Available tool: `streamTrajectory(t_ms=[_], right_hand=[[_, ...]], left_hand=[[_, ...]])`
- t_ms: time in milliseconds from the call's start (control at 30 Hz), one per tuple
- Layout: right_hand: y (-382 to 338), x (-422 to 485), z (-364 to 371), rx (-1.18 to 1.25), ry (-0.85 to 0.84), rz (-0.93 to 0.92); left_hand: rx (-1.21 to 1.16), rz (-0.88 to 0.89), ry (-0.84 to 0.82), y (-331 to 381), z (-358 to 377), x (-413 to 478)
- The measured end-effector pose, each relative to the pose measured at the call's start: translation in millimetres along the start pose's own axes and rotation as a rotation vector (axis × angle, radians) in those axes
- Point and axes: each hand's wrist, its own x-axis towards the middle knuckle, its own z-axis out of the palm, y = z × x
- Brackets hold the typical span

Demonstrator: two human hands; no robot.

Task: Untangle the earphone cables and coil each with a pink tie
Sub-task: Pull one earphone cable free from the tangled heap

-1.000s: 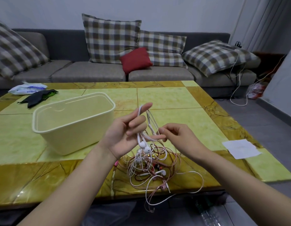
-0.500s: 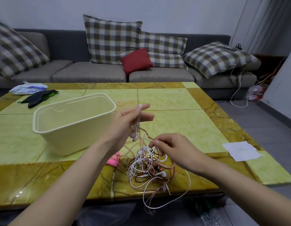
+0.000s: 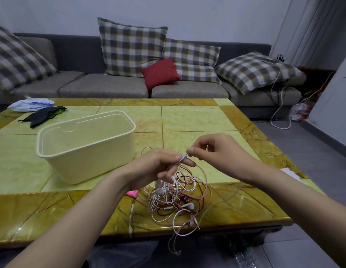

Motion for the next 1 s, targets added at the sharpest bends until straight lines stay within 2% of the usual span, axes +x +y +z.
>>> streamTrajectory(t_ms=[100, 167, 300, 433, 533, 667, 767, 833, 933, 1000], right_hand=[[5, 2, -3, -0.012, 0.022, 0.000], [8, 1, -3, -0.009, 0.034, 0.003], [15, -2, 7, -0.002, 0.042, 0.043], [22, -9, 26, -0.016, -0.021, 0.084], [23, -12, 39, -0.017, 0.000, 0.092], [15, -13, 52, -0.034, -0.021, 0.077], [10, -13, 57, -0.016, -0.029, 0.077], [9, -12, 58, 0.015, -0.033, 0.090], [9, -12, 57, 0.030, -0.078, 0.094], [9, -14, 56, 0.025, -0.108, 0.087]], left_hand=[[-0.150, -0.013, -0.132, -3, -2, -4], [-0.333, 0.019, -0.168, -6, -5, -4], [-0.724, 0.146, -0.216, -11, -10, -2], [-0.914, 0.277, -0.278, -10, -12, -2], [-0.940, 0.328, -0.111, -7, -11, -2], [-1.107, 0.363, 0.110, 4, 1, -2], [-1.112, 0.354, 0.232, 10, 7, -3], [-1.020, 0.349, 0.319, 12, 7, -2], [-0.806, 0.347, 0.414, 10, 2, 1], [-0.542, 0.326, 0.443, 7, -3, 2]])
